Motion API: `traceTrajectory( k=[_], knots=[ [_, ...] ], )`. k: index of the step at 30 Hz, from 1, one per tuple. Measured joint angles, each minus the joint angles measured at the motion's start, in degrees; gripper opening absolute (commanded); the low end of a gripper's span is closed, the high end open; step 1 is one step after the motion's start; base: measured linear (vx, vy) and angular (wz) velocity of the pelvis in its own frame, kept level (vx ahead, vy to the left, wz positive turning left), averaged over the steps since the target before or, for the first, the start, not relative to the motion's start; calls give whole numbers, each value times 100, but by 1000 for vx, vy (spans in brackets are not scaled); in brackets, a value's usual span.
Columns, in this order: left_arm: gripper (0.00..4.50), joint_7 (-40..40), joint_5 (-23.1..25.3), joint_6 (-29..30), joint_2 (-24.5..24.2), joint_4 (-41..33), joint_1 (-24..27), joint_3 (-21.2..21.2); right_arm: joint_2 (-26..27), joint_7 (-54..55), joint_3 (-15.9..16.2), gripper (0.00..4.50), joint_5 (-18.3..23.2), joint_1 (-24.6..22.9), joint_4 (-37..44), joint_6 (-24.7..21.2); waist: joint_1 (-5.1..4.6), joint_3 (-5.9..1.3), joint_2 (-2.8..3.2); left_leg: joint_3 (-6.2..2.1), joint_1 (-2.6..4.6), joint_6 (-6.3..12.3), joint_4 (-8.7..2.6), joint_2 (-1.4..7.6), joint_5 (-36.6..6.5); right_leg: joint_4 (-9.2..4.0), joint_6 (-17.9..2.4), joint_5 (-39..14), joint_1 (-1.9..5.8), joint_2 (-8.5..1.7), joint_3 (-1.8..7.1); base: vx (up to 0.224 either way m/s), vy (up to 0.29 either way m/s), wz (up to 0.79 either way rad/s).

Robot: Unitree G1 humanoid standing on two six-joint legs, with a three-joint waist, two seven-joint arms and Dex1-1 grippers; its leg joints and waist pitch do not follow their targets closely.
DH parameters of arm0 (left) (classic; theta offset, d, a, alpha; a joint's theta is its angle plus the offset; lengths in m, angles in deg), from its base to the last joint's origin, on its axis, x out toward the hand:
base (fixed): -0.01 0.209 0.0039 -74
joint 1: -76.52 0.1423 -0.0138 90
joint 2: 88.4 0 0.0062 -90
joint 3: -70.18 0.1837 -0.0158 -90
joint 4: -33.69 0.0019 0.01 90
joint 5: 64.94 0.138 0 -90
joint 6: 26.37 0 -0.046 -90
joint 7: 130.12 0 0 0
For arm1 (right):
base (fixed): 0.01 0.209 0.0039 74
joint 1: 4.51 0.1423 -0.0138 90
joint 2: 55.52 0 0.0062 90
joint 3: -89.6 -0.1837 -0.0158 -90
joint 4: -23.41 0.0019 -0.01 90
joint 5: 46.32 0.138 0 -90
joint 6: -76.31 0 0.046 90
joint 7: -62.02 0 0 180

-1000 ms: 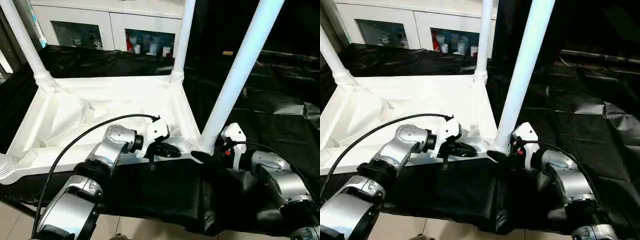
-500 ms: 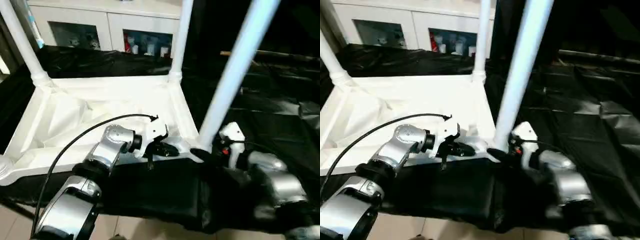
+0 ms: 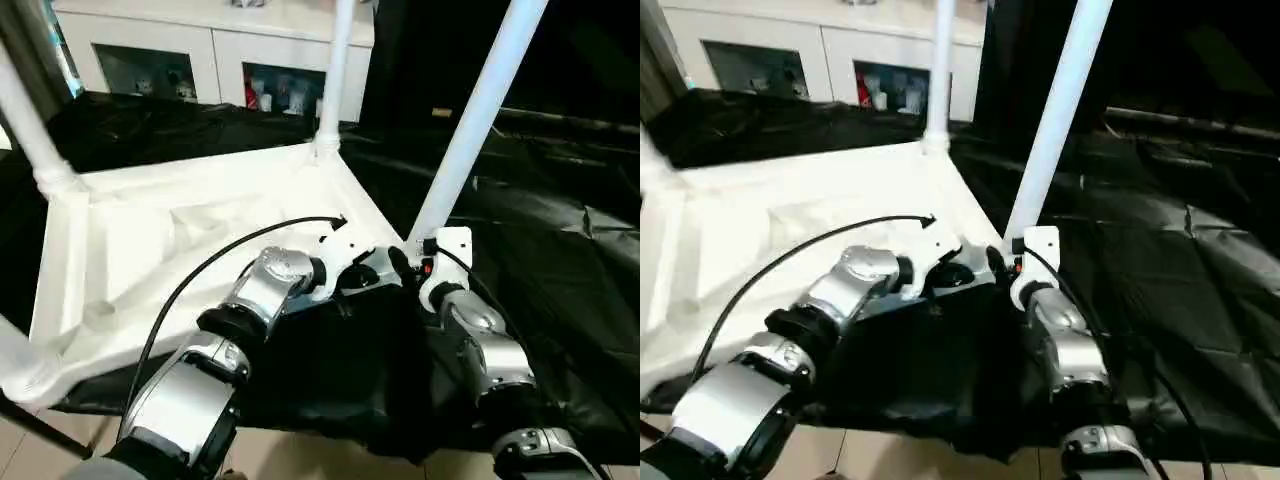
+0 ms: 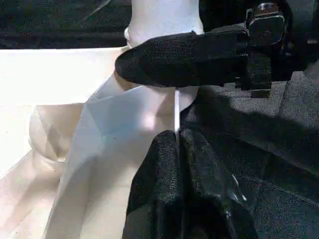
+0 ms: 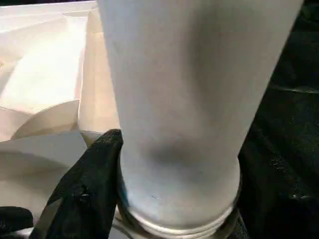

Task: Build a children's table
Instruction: Rotate leg to tighten

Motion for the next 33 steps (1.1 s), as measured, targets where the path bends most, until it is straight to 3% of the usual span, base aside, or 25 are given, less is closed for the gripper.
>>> traceTrajectory(
  k=[5, 9, 14, 16, 22, 29, 33],
  knots=[
    [0, -84, -1, -94, -43, 50, -11, 7, -61, -203, 61, 379, -9, -130, 171, 32, -13, 3, 2, 0, 0, 0, -2, 0, 0, -2, 1, -1, -1, 0, 0, 0, 0, 0],
    [0, -346, -15, -229, -151, 33, -11, 14, -401, -838, 205, 379, 5, -316, 470, -71, -17, 7, 0, 1, -6, 0, -16, 0, 0, -10, 6, -4, -8, 0, -3, 0, 0, 0],
    [0, -533, -37, -157, -199, -81, 4, 35, -1112, -1860, 283, 379, 142, -646, 947, -199, 45, 16, 11, 2, -15, 6, -30, 1, -2, -26, 13, -8, -11, 1, -11, 0, 0, 0],
    [55, -572, -95, 40, -187, -87, -24, 4, -1310, -2112, 312, 388, 180, -727, 1061, -229, 46, 21, 18, 3, -16, 6, -30, 1, -1, -28, 12, -7, -11, 1, -11, 0, 0, 0],
    [101, -427, -49, 240, -166, 5, -146, 14, -1443, -2361, 307, 388, 254, -856, 1269, -338, 33, 24, 26, 3, -13, 5, -30, 1, -2, -29, 12, -7, -10, 1, -10, 0, 0, 0],
    [101, -464, 81, 516, -180, -22, -226, 142, -1469, -2485, 309, 388, 329, -895, 1333, -389, 11, 23, 29, 3, -8, 5, -30, 1, -1, -28, 11, -6, -7, 1, -10, 0, 0, 0],
    [62, -534, 93, 681, -193, -50, -255, 144, -1467, -2527, 314, 388, 351, -894, 1387, -445, -8, 23, 29, 3, -8, 5, -30, 1, -1, -29, 11, -6, -7, 1, -10, 0, 0, 0]
  ],
)
